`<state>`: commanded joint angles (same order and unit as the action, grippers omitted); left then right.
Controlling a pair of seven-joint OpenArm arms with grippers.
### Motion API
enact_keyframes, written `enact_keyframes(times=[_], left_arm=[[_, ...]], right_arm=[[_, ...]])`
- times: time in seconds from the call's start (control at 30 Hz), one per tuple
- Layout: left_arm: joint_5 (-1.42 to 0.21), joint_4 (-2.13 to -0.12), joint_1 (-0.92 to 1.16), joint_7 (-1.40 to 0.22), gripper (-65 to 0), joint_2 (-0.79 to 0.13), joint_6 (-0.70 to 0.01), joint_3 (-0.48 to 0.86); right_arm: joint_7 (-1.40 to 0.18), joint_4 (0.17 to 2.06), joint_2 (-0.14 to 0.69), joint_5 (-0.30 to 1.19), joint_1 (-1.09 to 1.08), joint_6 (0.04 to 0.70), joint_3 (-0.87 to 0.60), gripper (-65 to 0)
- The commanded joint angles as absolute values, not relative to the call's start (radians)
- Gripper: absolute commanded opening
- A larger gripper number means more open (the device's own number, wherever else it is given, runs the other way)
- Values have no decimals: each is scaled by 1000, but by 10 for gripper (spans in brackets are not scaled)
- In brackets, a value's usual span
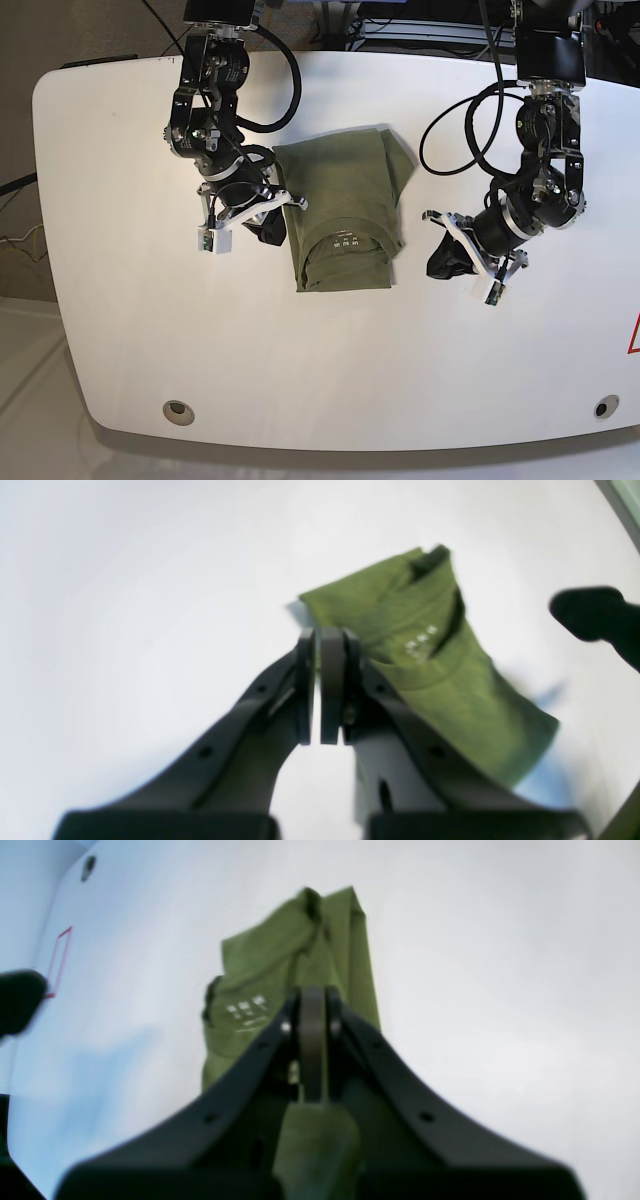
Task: Fold the T-shirt properly
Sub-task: 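Release the shirt and lift both grippers away from it, then press the collar edge of the folded shirt flat with the right gripper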
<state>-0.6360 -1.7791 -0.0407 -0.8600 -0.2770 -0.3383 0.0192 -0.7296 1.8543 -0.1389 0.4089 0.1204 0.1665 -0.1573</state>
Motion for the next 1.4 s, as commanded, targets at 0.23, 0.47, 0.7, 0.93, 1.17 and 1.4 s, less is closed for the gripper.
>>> enact_keyframes(times=[0.23,0.47,0.7,0.93,1.17,1.4], left_arm=[[-639,-1811,59,-860,-641,-315,-338,41],[-639,-1817,173,-858,-641,-335,-338,108],[-638,-1816,275,-857,-641,-335,-340,214],[-636,-1813,354,-858,-641,-331,-340,295],[-634,-1808,407,-858,-641,-329,-340,334],[-634,-1808,453,-857,-641,-326,-335,337]], right_arm=[[-792,1954,-125,417,199,166,-157,-650],[-855,2006,-125,417,262,168,-148,-650],[-868,2006,-120,417,321,168,-107,-650],[-868,2006,-120,410,364,168,-56,-650],[-871,2003,-85,417,363,166,-51,-650],[-872,1998,-51,409,371,166,-48,-650]])
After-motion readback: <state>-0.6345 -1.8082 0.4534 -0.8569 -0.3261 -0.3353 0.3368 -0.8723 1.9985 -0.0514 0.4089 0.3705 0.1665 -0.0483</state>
